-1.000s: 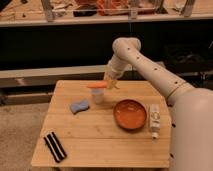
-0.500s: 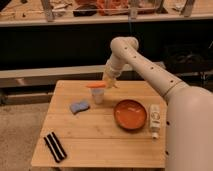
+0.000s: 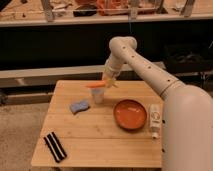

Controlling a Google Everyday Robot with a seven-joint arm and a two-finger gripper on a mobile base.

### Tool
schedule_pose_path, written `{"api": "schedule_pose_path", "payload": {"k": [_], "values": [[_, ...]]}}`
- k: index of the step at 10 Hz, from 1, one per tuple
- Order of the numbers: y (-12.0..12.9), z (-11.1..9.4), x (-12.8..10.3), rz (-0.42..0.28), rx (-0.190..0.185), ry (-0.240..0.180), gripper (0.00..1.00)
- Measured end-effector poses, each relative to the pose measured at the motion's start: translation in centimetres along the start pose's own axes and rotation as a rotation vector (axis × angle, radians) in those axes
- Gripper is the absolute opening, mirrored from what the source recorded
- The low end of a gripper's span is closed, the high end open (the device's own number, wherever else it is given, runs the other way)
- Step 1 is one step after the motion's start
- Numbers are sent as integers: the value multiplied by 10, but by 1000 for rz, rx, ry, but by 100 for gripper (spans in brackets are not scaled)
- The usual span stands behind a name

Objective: Place the pepper in the ceramic cup

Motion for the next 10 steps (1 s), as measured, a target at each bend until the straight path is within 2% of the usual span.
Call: {"api": "schedule_pose_path", "payload": {"k": [10], "values": [[-9,5,-2,-42,-9,17,2]]}}
